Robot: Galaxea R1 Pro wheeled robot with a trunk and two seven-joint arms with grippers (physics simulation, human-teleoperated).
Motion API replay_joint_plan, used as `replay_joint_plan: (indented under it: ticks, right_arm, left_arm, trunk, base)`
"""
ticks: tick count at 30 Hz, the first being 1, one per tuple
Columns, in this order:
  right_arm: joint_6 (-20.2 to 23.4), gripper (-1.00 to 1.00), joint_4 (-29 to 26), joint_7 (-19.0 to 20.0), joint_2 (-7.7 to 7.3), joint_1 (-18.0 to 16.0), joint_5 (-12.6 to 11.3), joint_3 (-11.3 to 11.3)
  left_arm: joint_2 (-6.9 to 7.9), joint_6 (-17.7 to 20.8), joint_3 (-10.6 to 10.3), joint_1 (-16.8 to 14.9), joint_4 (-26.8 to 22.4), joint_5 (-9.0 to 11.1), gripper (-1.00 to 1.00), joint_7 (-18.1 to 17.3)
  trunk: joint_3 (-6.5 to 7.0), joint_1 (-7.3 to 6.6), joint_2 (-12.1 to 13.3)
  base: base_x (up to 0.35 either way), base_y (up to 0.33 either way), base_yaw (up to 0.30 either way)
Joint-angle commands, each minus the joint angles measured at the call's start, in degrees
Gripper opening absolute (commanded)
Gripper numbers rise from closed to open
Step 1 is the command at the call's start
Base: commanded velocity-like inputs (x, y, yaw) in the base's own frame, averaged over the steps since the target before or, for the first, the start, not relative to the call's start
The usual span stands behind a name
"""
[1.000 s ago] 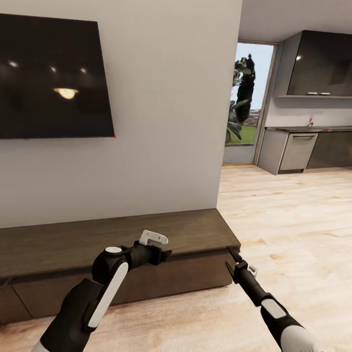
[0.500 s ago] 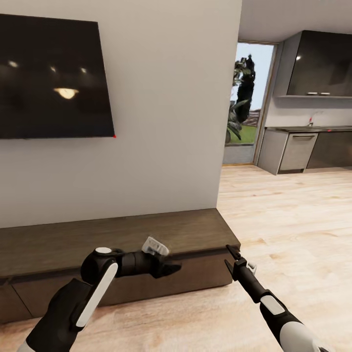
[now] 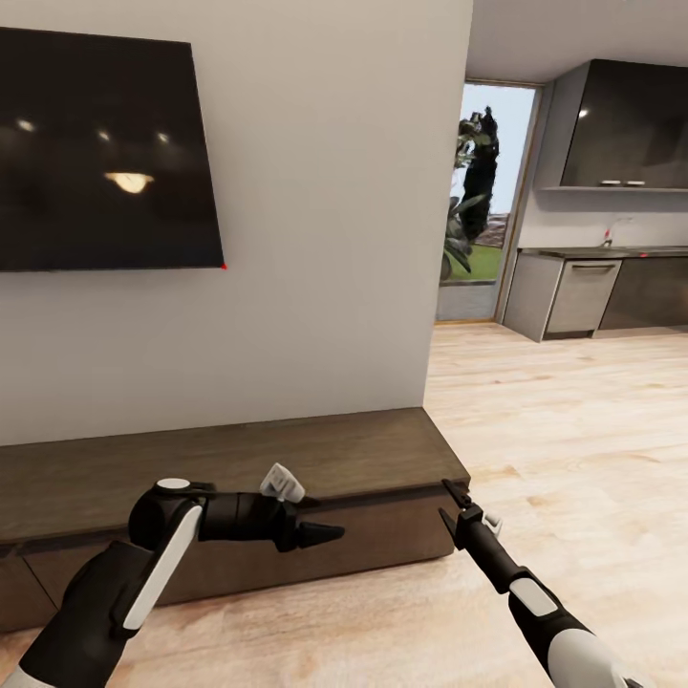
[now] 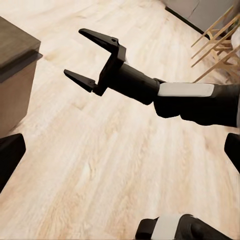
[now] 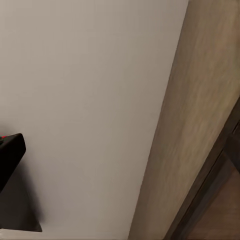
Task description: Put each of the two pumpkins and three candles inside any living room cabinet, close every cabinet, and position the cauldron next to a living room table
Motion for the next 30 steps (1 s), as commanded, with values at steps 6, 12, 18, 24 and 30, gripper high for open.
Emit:
replay_joint_plan:
  ticks: [6,12,18,24,30]
  right_arm:
    - [0.6,1.0,0.2,1.0,-0.08,0.0,-0.8,-0.4]
    - [0.6,1.0,0.4,3.9,-0.17,0.0,-0.9,-0.5]
    - [0.6,1.0,0.4,4.5,-0.26,0.0,-0.8,-0.6]
    - [0.6,1.0,0.4,4.6,-0.27,0.0,-0.9,-0.7]
    - [0.6,1.0,0.4,4.7,-0.27,0.0,-0.9,-0.7]
  left_arm:
    - [0.05,0.3,0.0,0.0,0.0,0.1,1.0,-0.8]
    - [0.06,0.2,0.1,0.0,0.0,0.1,1.0,-0.9]
    - [0.06,0.2,0.1,0.0,0.0,0.1,1.0,-1.0]
    - [0.01,0.2,0.1,0.0,0.0,0.1,1.0,-1.0]
    - [-0.02,0.2,0.1,0.0,0.0,0.1,1.0,-0.9]
  trunk:
    - [-0.06,-0.01,0.0]
    - [-0.06,-0.01,0.0]
    - [-0.06,-0.01,0.0]
    - [-0.78,0.87,-1.6]
    - [-1.85,2.19,-4.0]
  base:
    - [0.0,0.0,0.0]
    - [0.0,0.0,0.0]
    - [0.0,0.0,0.0]
    - [0.0,0.0,0.0]
    - [0.0,0.0,0.0]
